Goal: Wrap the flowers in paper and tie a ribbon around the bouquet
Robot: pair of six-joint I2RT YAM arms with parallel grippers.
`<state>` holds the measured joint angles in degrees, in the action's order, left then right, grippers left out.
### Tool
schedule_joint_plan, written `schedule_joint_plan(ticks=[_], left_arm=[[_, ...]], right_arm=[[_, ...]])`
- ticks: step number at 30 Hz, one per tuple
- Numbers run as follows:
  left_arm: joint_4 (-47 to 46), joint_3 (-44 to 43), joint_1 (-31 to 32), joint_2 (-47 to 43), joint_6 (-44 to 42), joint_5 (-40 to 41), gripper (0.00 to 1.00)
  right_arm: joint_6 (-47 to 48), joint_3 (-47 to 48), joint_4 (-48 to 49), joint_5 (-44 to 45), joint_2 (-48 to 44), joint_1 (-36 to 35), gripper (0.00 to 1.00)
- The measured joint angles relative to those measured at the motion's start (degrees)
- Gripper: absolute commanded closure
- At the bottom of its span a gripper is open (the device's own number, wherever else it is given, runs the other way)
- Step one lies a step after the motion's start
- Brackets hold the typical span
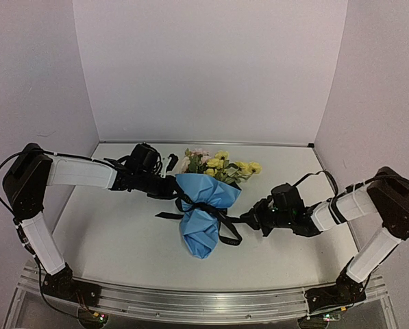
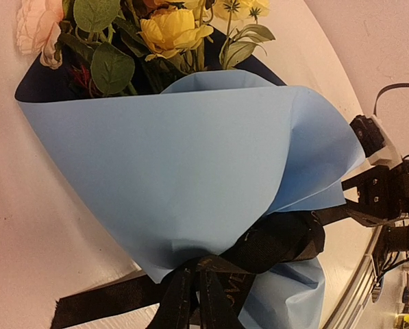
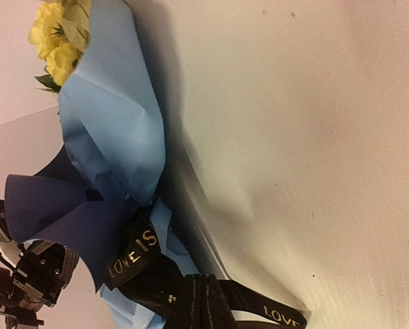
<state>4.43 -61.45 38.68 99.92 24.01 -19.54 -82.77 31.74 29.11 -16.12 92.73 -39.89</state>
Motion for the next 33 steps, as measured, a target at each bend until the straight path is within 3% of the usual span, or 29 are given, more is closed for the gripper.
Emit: schedule_joint_plan(ticks=[10,21,33], left_arm=[[-0.03,0.00,0.00,0.00,-0.28,-0.80,0.76],[1.50,1.53,0.13,-3.85,-1.73,2.81,0.58],[3.28,3.43,3.53,-5.90,-1.02,6.79,0.56]], right_arm=[[5.22,1.80,-9.88,3.20,-2.72,-0.01,1.00],[7.56,3.61,-13.89,4.12,-2.97,-0.01,1.00],[9.21,3.61,-18.55,8.13,-7.89,-0.01,1.00]])
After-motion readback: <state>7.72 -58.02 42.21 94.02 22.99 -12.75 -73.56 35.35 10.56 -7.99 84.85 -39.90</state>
